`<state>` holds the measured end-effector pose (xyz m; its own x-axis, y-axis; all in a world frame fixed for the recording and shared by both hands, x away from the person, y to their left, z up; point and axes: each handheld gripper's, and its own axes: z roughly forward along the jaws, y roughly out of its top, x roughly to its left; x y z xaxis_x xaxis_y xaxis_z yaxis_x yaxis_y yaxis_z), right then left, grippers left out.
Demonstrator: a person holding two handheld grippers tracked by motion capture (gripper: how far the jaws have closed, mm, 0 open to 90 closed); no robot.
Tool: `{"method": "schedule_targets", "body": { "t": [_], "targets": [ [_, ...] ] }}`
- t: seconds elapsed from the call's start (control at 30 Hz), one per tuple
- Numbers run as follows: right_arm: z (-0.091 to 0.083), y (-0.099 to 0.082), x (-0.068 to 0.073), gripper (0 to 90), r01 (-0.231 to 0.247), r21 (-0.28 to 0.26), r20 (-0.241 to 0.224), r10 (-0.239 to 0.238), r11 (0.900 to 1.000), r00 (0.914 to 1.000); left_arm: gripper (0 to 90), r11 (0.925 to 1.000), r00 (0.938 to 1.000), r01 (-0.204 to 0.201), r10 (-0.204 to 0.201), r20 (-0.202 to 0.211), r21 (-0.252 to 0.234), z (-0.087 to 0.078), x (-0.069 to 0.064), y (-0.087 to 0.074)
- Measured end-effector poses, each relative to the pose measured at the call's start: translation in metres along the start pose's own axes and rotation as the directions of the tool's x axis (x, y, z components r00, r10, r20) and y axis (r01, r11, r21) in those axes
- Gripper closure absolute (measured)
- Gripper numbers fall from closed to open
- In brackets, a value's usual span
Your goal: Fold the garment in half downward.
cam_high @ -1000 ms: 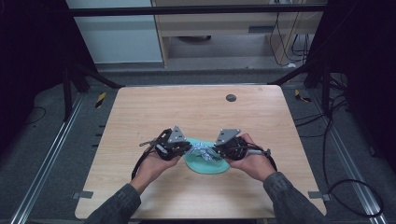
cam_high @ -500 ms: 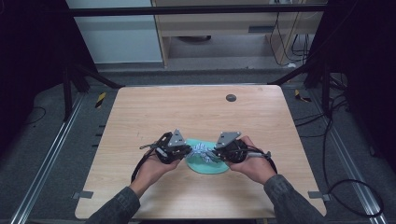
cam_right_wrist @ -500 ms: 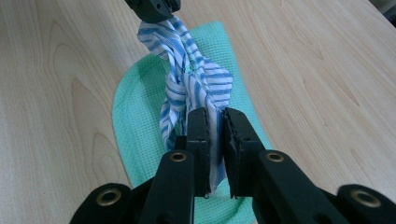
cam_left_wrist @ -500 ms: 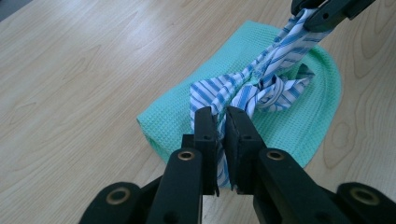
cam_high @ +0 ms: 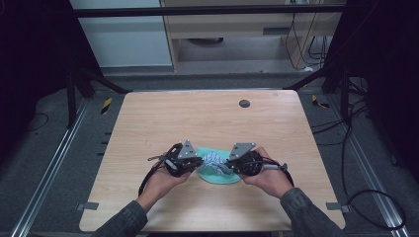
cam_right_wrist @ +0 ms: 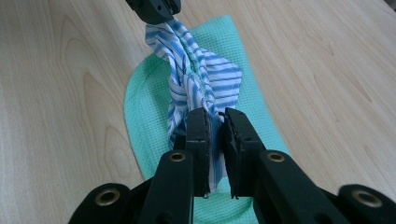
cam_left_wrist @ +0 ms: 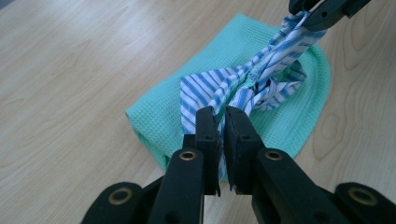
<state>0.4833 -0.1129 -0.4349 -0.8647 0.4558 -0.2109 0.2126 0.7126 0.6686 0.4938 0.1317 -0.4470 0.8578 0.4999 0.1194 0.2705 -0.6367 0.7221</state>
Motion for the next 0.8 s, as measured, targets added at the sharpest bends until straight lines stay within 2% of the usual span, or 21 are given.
{"method": "schedule_targets", "body": {
  "t": [0.27,0.6,0.8],
  "targets": [
    [0.001,-0.006,0.005,80.1,-0.010,0.006,-0.013,0.010,0.9999,0.9999,88.3,0.9999,0.9998,-0.004,0.003,0.021,0.013,0.001,-0.004,-0.004],
    [0.001,-0.011,0.014,85.7,0.002,0.009,-0.029,-0.002,1.0000,0.9996,90.0,0.9994,0.9992,-0.008,0.007,0.039,0.034,0.001,-0.008,-0.011],
    [0.001,-0.016,0.019,88.5,0.010,0.018,-0.036,-0.009,0.9998,0.9993,90.0,0.9996,0.9986,-0.002,0.001,0.053,0.027,0.001,-0.013,-0.014]
  ]
}}
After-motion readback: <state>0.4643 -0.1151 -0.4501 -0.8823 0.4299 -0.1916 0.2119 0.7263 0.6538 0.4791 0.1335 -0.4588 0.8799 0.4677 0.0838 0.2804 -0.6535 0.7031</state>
